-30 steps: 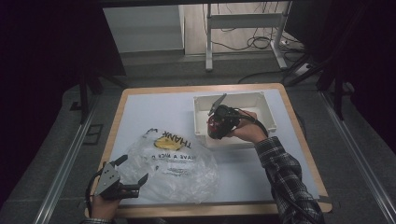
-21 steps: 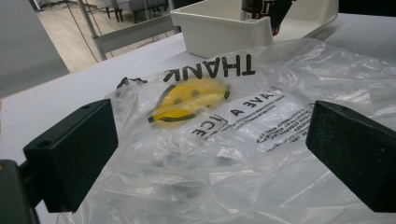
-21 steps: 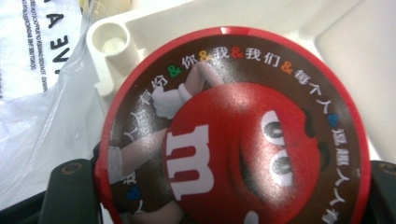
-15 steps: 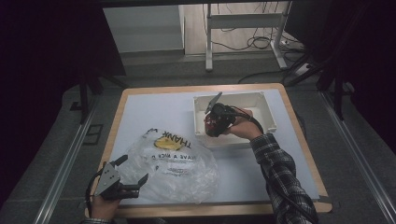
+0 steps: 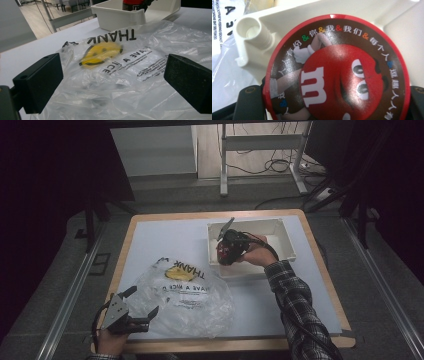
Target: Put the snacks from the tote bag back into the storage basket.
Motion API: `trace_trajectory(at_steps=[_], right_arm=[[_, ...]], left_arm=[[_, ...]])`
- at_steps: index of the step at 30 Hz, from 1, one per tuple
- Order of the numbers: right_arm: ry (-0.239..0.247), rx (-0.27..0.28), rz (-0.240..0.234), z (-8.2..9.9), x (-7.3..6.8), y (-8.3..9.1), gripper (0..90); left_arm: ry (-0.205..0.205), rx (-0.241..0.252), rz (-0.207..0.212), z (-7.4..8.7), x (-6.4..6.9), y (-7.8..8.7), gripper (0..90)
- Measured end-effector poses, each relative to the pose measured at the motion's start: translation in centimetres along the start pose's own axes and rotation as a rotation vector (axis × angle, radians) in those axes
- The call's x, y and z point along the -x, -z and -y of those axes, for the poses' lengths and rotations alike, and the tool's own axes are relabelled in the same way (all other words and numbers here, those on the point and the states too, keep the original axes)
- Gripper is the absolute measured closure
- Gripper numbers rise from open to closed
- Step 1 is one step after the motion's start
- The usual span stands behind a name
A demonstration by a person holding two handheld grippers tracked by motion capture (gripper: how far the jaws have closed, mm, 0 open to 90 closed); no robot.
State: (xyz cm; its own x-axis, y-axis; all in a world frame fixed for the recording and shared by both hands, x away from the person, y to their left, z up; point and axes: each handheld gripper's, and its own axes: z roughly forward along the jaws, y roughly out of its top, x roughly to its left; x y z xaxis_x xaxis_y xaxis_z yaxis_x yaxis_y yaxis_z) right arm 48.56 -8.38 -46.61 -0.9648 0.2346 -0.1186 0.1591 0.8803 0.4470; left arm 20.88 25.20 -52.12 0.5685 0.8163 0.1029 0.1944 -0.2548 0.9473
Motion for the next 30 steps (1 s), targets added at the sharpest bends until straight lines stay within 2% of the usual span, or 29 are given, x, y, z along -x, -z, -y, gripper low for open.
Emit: trace_trajectory(at_steps=[30], right_arm=[[0.045,-0.03,-0.04,-0.8,1.5,-2.9,25.7]], left_arm=[[0.004,0.005,0.001,0.0,0.0,0.1,2.3]])
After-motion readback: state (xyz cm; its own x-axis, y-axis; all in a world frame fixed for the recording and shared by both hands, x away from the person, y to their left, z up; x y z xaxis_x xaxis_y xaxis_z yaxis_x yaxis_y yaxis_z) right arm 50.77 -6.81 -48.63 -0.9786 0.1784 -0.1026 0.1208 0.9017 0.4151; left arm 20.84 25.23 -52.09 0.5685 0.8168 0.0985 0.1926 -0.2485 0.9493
